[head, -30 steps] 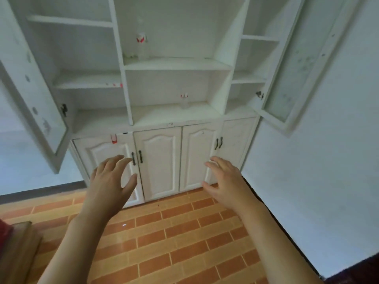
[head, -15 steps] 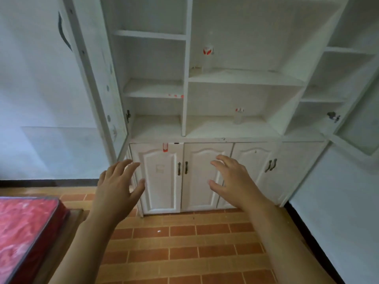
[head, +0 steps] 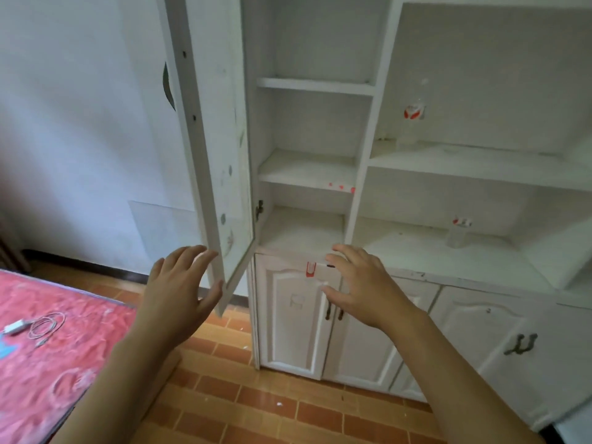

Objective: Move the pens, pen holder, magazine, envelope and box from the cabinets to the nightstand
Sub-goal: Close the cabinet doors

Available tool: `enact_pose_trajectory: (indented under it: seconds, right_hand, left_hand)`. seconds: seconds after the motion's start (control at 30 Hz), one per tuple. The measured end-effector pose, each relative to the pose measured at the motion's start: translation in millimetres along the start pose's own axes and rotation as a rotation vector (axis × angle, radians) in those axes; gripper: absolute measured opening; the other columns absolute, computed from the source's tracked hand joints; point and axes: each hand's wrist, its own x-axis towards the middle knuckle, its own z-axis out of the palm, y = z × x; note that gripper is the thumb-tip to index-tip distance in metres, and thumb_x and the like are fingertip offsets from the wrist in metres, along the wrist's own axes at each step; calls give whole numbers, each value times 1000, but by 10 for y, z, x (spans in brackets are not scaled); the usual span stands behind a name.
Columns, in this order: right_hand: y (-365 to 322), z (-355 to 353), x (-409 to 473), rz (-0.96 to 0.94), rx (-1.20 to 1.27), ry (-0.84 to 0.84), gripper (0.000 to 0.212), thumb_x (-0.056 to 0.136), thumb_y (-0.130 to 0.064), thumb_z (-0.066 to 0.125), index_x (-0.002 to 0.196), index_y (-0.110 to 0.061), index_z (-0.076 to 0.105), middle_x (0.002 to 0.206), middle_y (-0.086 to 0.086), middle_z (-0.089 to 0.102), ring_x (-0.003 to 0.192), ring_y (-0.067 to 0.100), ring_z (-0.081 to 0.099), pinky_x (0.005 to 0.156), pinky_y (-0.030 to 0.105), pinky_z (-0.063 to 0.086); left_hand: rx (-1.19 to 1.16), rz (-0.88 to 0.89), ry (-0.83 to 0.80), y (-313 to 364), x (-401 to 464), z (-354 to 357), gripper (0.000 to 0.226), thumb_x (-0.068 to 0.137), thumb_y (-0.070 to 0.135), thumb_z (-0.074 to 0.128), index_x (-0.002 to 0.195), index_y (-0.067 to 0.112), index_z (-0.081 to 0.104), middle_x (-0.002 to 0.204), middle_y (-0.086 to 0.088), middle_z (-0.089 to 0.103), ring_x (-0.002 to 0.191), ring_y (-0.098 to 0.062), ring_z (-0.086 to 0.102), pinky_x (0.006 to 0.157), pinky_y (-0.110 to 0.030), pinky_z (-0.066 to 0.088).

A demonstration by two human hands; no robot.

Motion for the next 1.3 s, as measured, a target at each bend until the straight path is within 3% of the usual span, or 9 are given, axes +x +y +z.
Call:
enact_pose_trajectory:
  seconds: [0.43,0.6,0.9,1.13,1.3]
  right_hand:
    - [176,-376,1343,-301,-62,2,69,101,-56,50,161,-30,32,172,-5,17,157,17,11,126,36,7]
    - [37,-454,1681,-375,-57,53,68,99,-58,53,159,-29,37,169,-6,22,156,16,17,129,44,14]
    - [-664,-620,2277,-512,-57,156,68,98,-62,47,157,-32,35,167,-8,26,152,14,24,126,42,21]
    - [-1091,-581,2591,-575,-100,257,70,100,-61,49,161,-31,31,168,-10,24,152,12,27,126,39,24]
    - [-1252,-555,2614,-594,-61,389,75,98,-64,54,161,-30,31,167,-8,29,150,16,35,119,46,38]
  left_hand:
    - [134,-126,122,-258,700,-47,61,92,54,42,138,20,61,138,-4,62,130,-31,54,103,-55,45]
    - [162,-116,156,-490,1006,-87,61,93,55,41,139,19,60,139,-5,61,132,-32,53,106,-56,43]
    - [152,-14,114,-1072,1446,-170,63,96,61,35,146,27,51,147,2,56,140,-26,47,115,-56,40]
    - [129,181,101,-1370,1674,-170,58,100,64,35,150,34,43,151,8,52,145,-21,44,119,-53,36]
    - [147,325,139,-1415,1793,-90,57,101,66,37,145,32,49,145,11,58,137,-16,53,118,-46,36]
